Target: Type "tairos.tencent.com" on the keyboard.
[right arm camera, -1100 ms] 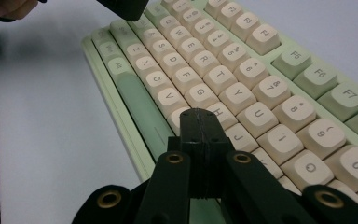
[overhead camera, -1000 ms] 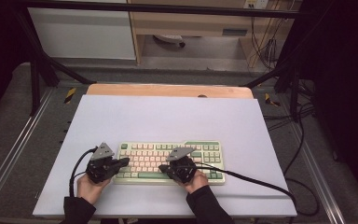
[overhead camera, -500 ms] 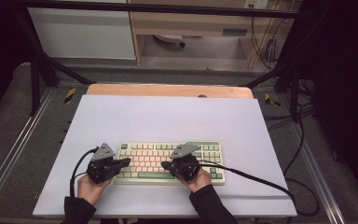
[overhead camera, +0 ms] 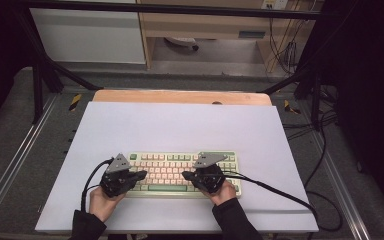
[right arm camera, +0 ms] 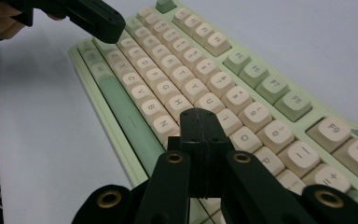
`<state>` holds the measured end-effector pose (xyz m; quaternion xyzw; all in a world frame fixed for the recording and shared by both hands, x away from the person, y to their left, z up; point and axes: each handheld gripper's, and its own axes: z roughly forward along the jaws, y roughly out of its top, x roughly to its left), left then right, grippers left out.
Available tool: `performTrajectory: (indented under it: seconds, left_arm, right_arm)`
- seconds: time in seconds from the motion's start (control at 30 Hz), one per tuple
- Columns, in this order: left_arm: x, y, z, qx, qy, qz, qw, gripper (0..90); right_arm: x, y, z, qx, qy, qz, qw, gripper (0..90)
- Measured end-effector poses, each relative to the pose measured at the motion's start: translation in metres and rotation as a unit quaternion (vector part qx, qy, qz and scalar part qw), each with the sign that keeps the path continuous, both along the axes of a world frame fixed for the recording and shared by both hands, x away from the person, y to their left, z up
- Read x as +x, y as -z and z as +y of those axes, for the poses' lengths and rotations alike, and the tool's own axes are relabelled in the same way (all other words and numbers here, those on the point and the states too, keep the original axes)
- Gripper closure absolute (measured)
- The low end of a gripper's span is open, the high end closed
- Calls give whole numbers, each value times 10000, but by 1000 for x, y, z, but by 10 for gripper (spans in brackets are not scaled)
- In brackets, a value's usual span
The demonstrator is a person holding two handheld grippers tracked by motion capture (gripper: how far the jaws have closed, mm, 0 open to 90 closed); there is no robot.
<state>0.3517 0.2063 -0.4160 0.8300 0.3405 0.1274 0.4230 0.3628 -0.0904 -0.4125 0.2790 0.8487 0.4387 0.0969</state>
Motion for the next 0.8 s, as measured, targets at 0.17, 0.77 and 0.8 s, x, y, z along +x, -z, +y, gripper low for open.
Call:
performTrajectory:
  seconds: [0.17,0.77,0.8]
  left_arm:
    - [1,-1,-6,8,38,-5,10000,900]
    - [5,5,-26,184,254,160,9994,900]
    - [5,6,-27,202,261,166,9993,900]
  right_arm:
    - [-1,0,-9,18,51,-9,10000,900]
    - [-4,2,-33,78,211,-2,9997,900]
    - [-4,2,-34,80,220,-10,9997,900]
